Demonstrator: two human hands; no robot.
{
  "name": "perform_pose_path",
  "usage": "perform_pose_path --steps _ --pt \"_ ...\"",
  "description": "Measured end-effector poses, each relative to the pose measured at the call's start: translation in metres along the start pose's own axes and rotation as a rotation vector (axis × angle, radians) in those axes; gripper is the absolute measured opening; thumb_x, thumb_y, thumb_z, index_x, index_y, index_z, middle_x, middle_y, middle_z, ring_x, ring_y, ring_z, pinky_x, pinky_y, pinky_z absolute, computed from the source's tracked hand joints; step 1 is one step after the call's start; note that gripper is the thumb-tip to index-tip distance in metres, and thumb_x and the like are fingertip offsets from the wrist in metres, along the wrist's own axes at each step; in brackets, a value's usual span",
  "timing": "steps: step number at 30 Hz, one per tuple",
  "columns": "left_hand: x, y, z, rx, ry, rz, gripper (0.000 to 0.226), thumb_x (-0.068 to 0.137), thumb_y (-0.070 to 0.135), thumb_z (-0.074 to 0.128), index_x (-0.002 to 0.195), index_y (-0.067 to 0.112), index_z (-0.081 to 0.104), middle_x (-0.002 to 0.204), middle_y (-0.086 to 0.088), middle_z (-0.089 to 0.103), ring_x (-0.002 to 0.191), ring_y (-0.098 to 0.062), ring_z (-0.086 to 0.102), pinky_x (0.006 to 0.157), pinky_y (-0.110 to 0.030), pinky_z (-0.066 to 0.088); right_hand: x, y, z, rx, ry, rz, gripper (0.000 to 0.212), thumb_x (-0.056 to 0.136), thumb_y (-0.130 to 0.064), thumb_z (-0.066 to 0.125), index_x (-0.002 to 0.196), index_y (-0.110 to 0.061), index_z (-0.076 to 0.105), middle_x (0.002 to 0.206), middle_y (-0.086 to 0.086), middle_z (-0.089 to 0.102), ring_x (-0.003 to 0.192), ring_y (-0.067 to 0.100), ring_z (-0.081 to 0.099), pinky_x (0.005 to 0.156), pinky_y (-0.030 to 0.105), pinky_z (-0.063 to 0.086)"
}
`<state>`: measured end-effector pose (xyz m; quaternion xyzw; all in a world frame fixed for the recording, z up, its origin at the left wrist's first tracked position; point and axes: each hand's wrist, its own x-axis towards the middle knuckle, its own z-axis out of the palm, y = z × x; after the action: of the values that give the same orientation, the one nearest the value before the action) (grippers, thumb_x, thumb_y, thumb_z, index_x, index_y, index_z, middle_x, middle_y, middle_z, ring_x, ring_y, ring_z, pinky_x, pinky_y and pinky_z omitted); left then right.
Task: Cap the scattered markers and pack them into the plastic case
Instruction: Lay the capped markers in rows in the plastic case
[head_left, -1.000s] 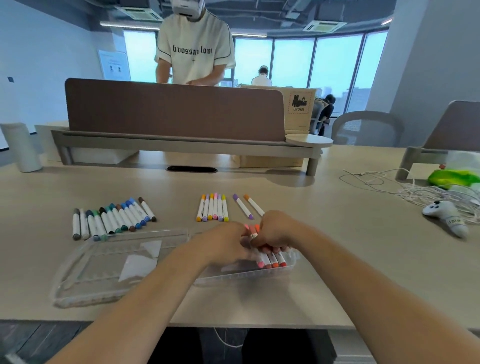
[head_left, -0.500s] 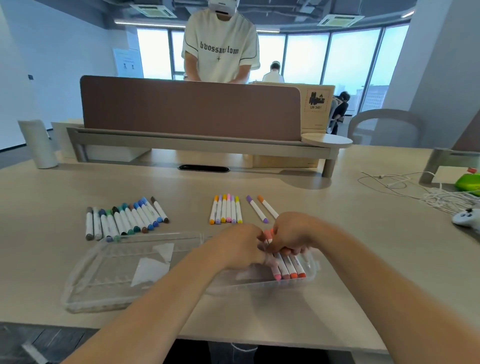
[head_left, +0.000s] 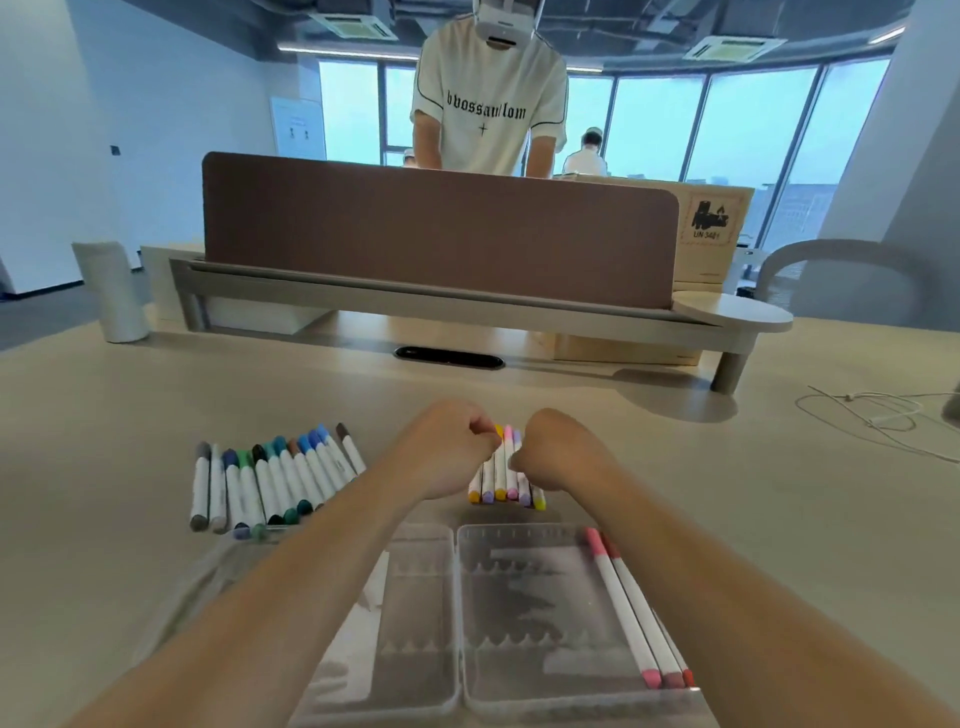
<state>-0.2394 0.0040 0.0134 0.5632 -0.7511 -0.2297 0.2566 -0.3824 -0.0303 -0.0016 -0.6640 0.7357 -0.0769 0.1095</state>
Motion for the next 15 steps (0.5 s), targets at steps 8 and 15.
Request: perform_pose_path --steps 8,15 --pt "0.019 -0.018 -0.001 -0.003 -0.02 0.025 0.02 0.097 0.026 0.053 0.09 0.015 0.069 0.09 -0.001 0.066 0.083 -0.017 0.063 0.063 -0.024 0.043 0.019 -0.023 0.003 -0.173 -0.049 -0.012 0.025 0.09 -0.011 0.052 0.066 -0.013 0.05 0.067 0.004 0.052 0.061 0.019 0.049 0.067 0.03 0.044" --pt "0.022 -0.022 -0.001 -0.014 0.004 0.008 0.029 0.096 0.026 0.053 0.091 0.003 0.071 0.088 -0.012 0.068 0.084 -0.026 0.064 0.069 -0.032 0.048 0.026 -0.036 0.002 -0.261 -0.182 0.016 0.025 0.089 -0.014 0.054 0.065 -0.01 0.059 0.063 0.006 0.061 0.055 0.022 0.058 0.07 0.032 0.054"
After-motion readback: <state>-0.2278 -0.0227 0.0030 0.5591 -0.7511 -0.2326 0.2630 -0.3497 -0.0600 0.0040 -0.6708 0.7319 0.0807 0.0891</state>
